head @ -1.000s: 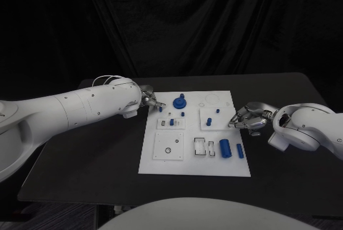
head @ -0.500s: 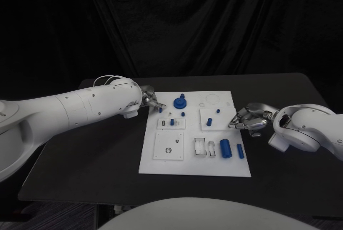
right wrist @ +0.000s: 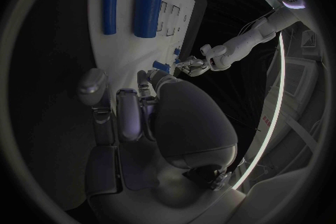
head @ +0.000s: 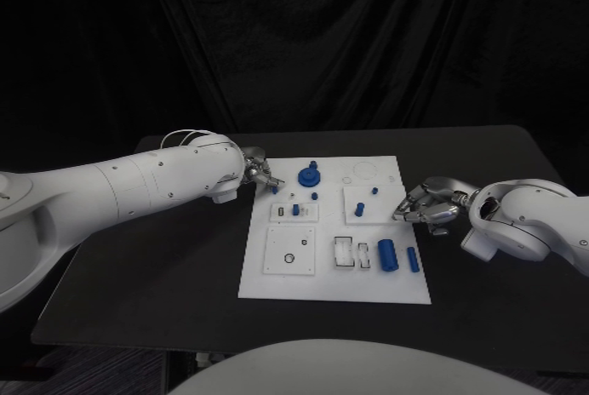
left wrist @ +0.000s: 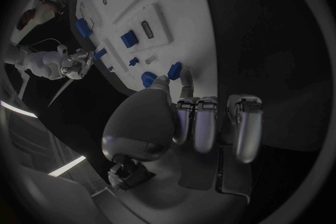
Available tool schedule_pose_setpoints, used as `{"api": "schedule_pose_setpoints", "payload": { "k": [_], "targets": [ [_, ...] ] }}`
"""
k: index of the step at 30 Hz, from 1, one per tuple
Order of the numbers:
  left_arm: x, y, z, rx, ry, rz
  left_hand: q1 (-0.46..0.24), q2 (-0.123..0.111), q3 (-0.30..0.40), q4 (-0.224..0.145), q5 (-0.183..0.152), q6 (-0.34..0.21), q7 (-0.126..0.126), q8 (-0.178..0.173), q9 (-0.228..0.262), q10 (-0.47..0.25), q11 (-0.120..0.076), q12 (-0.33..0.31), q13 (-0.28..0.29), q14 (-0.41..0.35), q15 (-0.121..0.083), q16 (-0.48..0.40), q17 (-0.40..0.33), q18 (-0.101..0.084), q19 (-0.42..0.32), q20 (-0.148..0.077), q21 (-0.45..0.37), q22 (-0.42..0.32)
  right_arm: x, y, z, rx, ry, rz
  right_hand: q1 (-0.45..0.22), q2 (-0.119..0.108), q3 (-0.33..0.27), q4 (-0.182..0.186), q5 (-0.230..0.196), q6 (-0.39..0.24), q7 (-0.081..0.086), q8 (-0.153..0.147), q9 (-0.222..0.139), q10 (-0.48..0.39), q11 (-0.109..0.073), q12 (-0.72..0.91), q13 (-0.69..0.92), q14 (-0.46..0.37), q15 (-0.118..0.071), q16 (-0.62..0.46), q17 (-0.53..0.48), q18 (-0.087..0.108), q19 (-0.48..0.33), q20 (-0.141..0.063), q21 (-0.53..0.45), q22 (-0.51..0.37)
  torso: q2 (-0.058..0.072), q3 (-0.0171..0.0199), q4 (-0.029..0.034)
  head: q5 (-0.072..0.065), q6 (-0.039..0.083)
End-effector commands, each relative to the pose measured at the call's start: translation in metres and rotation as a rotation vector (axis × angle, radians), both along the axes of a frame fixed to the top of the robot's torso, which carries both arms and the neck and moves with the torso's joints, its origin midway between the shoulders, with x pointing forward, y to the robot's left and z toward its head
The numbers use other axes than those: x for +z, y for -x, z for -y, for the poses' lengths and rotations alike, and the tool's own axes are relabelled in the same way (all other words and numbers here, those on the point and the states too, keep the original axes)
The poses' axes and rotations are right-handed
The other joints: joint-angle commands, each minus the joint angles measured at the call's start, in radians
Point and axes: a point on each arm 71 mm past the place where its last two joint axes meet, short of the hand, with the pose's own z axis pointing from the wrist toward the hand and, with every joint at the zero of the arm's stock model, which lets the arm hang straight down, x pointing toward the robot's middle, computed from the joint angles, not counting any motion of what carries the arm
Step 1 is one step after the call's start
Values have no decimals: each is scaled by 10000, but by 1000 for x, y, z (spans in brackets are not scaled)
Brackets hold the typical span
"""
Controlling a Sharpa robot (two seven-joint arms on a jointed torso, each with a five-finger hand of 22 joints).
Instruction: Assemble the parts on the task board
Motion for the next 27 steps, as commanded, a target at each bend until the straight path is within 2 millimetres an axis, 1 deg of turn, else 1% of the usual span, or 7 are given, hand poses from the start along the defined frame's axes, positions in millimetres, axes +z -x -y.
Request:
{"api": "schedule_pose_setpoints", "payload": {
  "k": [1, 6, 11, 16, 20, 25, 27],
  "targets": [
    [0, 0, 2, -179, 158, 108, 85, 17, 69, -1, 56, 16, -31, -61, -16, 996, -11, -17, 2588, 1020, 21, 66, 2633, -140, 1051, 38, 30, 2634, -2, 1, 0, 4, 91, -113, 25, -41, 36, 2, 31, -32, -4, 46, 11, -92, 4, -58, 1322, 128, 49, -56, 423, 130, -69, 34, -52, 792, 2, 3, -7, 21, -2],
    [0, 0, 1, -174, 187, 156, 93, 20, 75, 0, 66, 15, -32, -64, -17, 995, -12, -18, 2587, 1020, 21, 66, 2633, -140, 1051, 37, 30, 2634, -2, 1, 0, 8, 95, -127, 25, -41, 36, 2, 31, -32, -4, 46, 11, -92, 4, -58, 1322, 128, 49, -56, 423, 130, -69, 34, -52, 792, 3, -1, -2, 19, -2],
    [0, 1, 0, -168, 216, 203, 150, 27, 119, 7, 158, 4, -32, -88, -27, 986, -13, -28, 2579, 1020, 18, 66, 2633, -140, 1051, 35, 30, 2634, -3, 1, 1, 3, 103, -141, 30, -31, 49, -1, 38, -39, -3, 47, 11, -102, 5, -64, 1313, 123, 49, -63, 416, 133, -75, 34, -70, 787, 3, -2, -2, 32, -2],
    [1, 1, 0, -172, 249, 249, 161, 25, 127, 8, 179, 0, -31, -93, -29, 986, -14, -28, 2579, 1020, 18, 66, 2633, -140, 1051, 34, 30, 2634, -3, 1, 1, -4, 112, -157, 30, -31, 49, -1, 38, -39, -3, 47, 11, -102, 5, -64, 1313, 123, 49, -63, 416, 133, -75, 34, -70, 787, -3, 5, 12, 39, -2],
    [1, 1, 0, -177, 285, 298, 165, 21, 133, 21, 203, -1, -27, -102, -34, 984, -13, -31, 2577, 1020, 17, 66, 2633, -140, 1051, 33, 30, 2634, -4, 2, 2, -7, 117, -174, 30, -31, 49, -1, 38, -39, -3, 47, 11, -102, 5, -64, 1313, 123, 49, -63, 416, 133, -75, 34, -70, 787, -3, -4, 6, 56, -2],
    [1, 2, -1, -183, 301, 305, 106, -6, 107, 86, 187, 6, -9, -116, -43, 952, -2, -66, 2547, 1020, 21, 66, 2633, -140, 1051, 34, 30, 2634, -4, 2, 2, -9, 130, -206, 30, -31, 49, -1, 38, -39, -3, 47, 11, -102, 5, -64, 1313, 123, 49, -63, 416, 133, -75, 34, -70, 787, 1, -8, -1, 69, -2],
    [1, 2, -1, -164, 330, 297, 40, -25, 79, 131, 66, 28, -1, -127, -51, 958, 7, -59, 2553, 1020, 27, 66, 2633, -140, 1051, 37, 30, 2634, -4, 2, 2, -10, 137, -220, 32, -26, 59, -3, 42, -46, -1, 49, 12, -113, 6, -70, 1304, 118, 50, -71, 408, 137, -84, 35, -99, 779, 0, -8, 1, 71, -2]
  ]
}}
